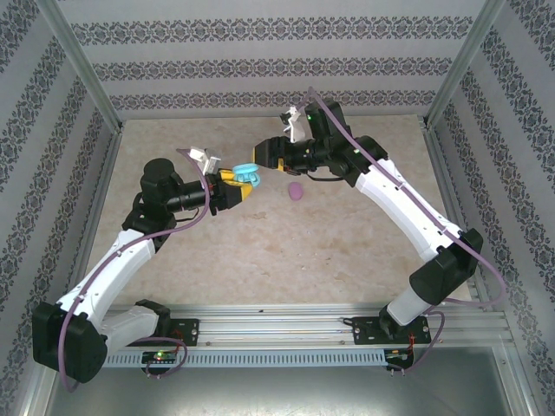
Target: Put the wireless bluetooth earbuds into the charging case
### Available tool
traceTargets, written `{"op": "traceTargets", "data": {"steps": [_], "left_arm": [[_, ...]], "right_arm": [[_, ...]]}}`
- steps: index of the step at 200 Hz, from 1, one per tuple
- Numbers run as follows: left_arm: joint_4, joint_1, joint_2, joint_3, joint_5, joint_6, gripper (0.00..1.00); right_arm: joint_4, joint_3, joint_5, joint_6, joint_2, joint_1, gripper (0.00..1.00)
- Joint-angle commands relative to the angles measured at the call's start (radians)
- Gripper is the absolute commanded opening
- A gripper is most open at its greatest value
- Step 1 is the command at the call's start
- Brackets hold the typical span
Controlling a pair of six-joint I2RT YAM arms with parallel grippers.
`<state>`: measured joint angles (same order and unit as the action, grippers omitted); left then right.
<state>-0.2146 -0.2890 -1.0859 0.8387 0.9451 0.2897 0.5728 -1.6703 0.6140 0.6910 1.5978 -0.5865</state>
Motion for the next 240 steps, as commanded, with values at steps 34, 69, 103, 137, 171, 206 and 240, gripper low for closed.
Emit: {"op": "traceTargets", "data": {"steps": [34,69,103,137,171,206,240], "left_arm": [[-0.115,-0.016,-0.009,0.032,-0.012,0.075,0.23],[-0.160,-0.016,-0.028,0.026,-0.034,0.122,0.23],[-0.220,-0.015,-0.051,0.020,-0.047,0.164,0.22],[-0.227,-0.016,-0.065,0.025,-0.061,0.170,0.22],[-0.220,-0.017,-0.065,0.026,-0.070,0.164,0.22],[-0.192,-0.016,-0.059,0.026,-0.049,0.132,0.27],[-0.144,-0.017,-0.037,0.031,-0.034,0.085,0.36]], "right_arm": [[-0.094,0.095,0.057,0.083,-0.045,-0.005,0.63],[-0.202,0.150,0.100,0.181,-0.061,-0.009,0.64],[-0.298,0.185,0.123,0.268,-0.066,-0.028,0.64],[-0.360,0.197,0.151,0.329,-0.056,-0.045,0.65],[-0.438,0.218,0.177,0.403,-0.050,-0.050,0.59],[-0.523,0.246,0.191,0.476,-0.052,-0.045,0.47],[-0.570,0.253,0.196,0.521,-0.044,-0.043,0.40]]}}
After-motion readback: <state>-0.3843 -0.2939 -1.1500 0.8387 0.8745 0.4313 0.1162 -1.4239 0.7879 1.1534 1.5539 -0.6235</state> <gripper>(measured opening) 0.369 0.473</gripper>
